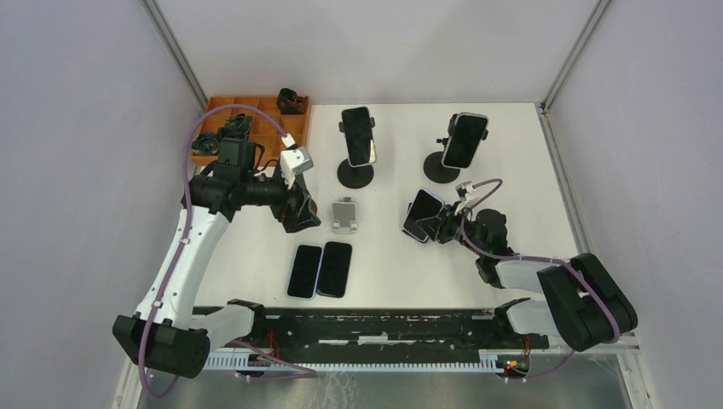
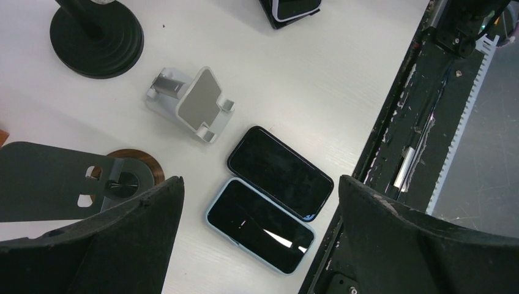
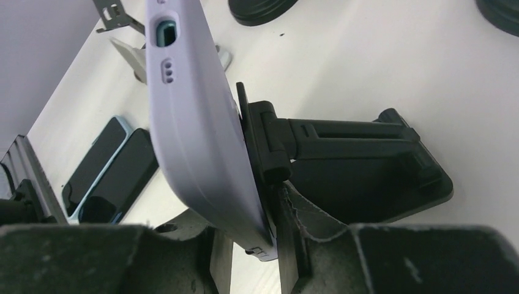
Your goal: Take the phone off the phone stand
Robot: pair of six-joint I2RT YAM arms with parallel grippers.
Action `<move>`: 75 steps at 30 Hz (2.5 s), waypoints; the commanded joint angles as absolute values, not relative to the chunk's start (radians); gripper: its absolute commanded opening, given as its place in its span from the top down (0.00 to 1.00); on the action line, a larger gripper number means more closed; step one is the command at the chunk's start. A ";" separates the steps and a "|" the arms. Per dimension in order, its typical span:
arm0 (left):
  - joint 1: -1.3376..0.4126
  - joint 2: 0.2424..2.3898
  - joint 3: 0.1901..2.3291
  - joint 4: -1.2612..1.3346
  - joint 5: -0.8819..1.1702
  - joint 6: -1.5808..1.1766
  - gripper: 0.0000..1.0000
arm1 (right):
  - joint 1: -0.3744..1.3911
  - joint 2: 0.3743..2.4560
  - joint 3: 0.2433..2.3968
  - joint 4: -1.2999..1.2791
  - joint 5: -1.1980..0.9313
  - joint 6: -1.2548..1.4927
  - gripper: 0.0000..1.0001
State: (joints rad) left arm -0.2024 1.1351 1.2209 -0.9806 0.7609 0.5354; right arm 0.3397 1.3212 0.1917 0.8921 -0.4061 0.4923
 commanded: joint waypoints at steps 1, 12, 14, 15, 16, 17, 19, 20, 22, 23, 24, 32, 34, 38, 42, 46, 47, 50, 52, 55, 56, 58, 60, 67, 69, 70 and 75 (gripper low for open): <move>-0.202 1.110 1.210 -1.003 0.826 0.634 0.00 | 0.385 1.234 0.248 0.842 -0.449 0.509 1.00; -0.234 1.088 1.182 -1.022 0.887 0.891 0.00 | 0.516 1.071 0.230 1.049 -0.660 0.790 1.00; -0.245 1.093 1.195 -1.013 0.883 0.910 0.00 | 0.544 1.072 0.231 1.134 -0.685 0.862 1.00; -0.249 1.095 1.202 -1.009 0.882 0.912 0.00 | 0.556 1.076 0.233 1.168 -0.699 0.888 1.00; -0.257 1.095 1.209 -1.009 0.879 0.913 0.00 | 0.573 1.083 0.237 1.209 -0.710 0.917 1.00; -0.265 1.094 1.217 -1.009 0.871 0.913 0.00 | 0.593 1.090 0.243 1.245 -0.719 0.942 1.00; -0.283 1.088 1.225 -1.012 0.845 0.927 0.00 | 0.624 1.102 0.258 1.296 -0.718 0.976 1.00; -0.290 1.083 1.229 -1.018 0.835 0.942 0.00 | 0.643 1.107 0.269 1.319 -0.714 0.989 1.00; -0.301 1.072 1.235 -1.027 0.832 0.952 0.00 | 0.678 1.128 0.289 1.364 -0.696 1.016 1.00; -0.304 1.067 1.236 -1.032 0.839 0.950 0.00 | 0.692 1.138 0.297 1.392 -0.682 1.039 1.00; -0.310 1.060 1.236 -1.035 0.848 0.947 0.00 | 0.702 1.154 0.303 1.437 -0.668 1.064 1.00; -0.330 0.946 1.146 -0.956 0.919 0.928 0.01 | 0.792 1.317 0.391 1.776 -0.576 1.296 1.00; -0.333 0.916 1.116 -0.898 0.921 0.912 0.04 | 0.819 1.339 0.425 1.781 -0.560 1.301 1.00; -0.344 0.880 1.096 -0.786 0.931 0.856 0.07 | 0.848 1.387 0.490 1.810 -0.539 1.331 1.00; -0.357 0.887 1.109 -0.799 0.936 0.849 0.08 | 0.854 1.432 0.544 1.885 -0.522 1.397 1.00; -0.358 0.878 1.104 -0.815 0.938 0.853 0.08 | 0.865 1.448 0.581 1.897 -0.517 1.400 1.00; -0.359 0.874 1.101 -0.815 0.941 0.853 0.09 | 0.868 1.449 0.589 1.892 -0.517 1.398 1.00; -0.360 0.875 1.099 -0.815 0.952 0.840 0.09 | 0.877 1.459 0.614 1.897 -0.513 1.394 1.00; -0.359 0.883 1.102 -0.814 0.957 0.815 0.10 | 0.881 1.462 0.626 1.913 -0.505 1.393 1.00; -0.360 0.888 1.099 -0.804 0.968 0.772 0.11 | 0.892 1.461 0.646 1.942 -0.499 1.389 1.00; -0.360 0.888 1.096 -0.790 0.972 0.748 0.12 | 0.896 1.459 0.656 1.946 -0.500 1.386 1.00; -0.360 0.888 1.094 -0.755 0.980 0.697 0.13 | 0.905 1.456 0.670 1.947 -0.505 1.378 1.00; -0.360 0.893 1.096 -0.732 0.991 0.661 0.16 | 0.914 1.447 0.678 1.944 -0.506 1.366 1.00; -0.360 0.910 1.104 -0.709 1.010 0.608 0.38 | 0.949 1.418 0.677 1.923 -0.508 1.294 1.00; -0.360 0.903 1.090 -0.709 1.027 0.607 0.45 | 0.957 1.402 0.670 1.922 -0.501 1.260 1.00; -0.360 0.902 1.081 -0.709 1.038 0.607 0.49 | 0.962 1.393 0.673 1.907 -0.504 1.242 1.00; -0.360 0.900 1.072 -0.709 1.057 0.608 0.74 | 0.986 1.368 0.676 1.826 -0.511 1.177 1.00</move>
